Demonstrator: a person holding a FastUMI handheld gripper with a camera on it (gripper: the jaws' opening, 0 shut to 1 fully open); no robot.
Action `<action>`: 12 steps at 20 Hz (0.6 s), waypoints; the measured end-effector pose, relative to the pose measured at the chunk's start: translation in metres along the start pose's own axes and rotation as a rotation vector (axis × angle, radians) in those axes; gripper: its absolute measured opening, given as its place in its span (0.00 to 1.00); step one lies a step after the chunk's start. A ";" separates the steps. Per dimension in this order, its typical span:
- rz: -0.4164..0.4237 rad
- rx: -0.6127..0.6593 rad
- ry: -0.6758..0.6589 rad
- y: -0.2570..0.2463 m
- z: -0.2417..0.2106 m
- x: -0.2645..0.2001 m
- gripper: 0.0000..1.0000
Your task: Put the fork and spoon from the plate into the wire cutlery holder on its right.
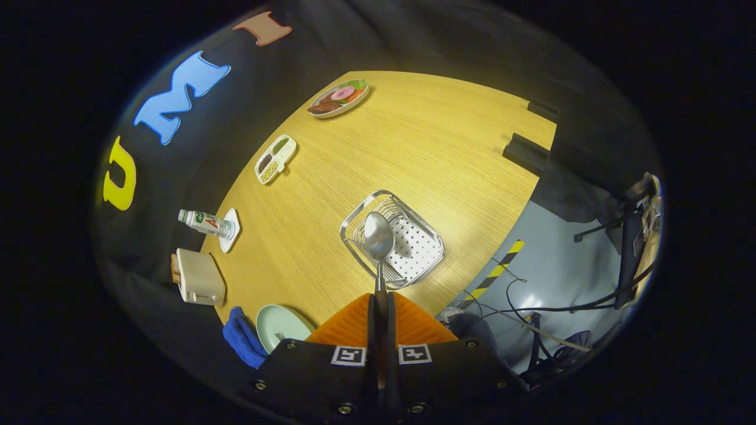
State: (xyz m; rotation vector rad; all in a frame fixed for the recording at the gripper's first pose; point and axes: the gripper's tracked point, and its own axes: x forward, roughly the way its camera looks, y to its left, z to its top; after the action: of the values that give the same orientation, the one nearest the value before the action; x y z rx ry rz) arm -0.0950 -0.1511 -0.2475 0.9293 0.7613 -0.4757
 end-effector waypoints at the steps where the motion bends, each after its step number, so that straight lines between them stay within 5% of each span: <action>1: -0.001 0.001 0.003 -0.001 0.000 0.001 0.06; 4: -0.009 0.018 -0.012 -0.003 0.004 0.001 0.09; 8: -0.026 0.011 -0.078 -0.006 0.017 -0.007 0.35; 12: -0.017 0.012 -0.067 -0.005 0.011 -0.007 0.35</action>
State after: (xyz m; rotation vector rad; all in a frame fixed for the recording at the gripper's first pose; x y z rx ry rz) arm -0.0986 -0.1623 -0.2409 0.9141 0.7073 -0.5244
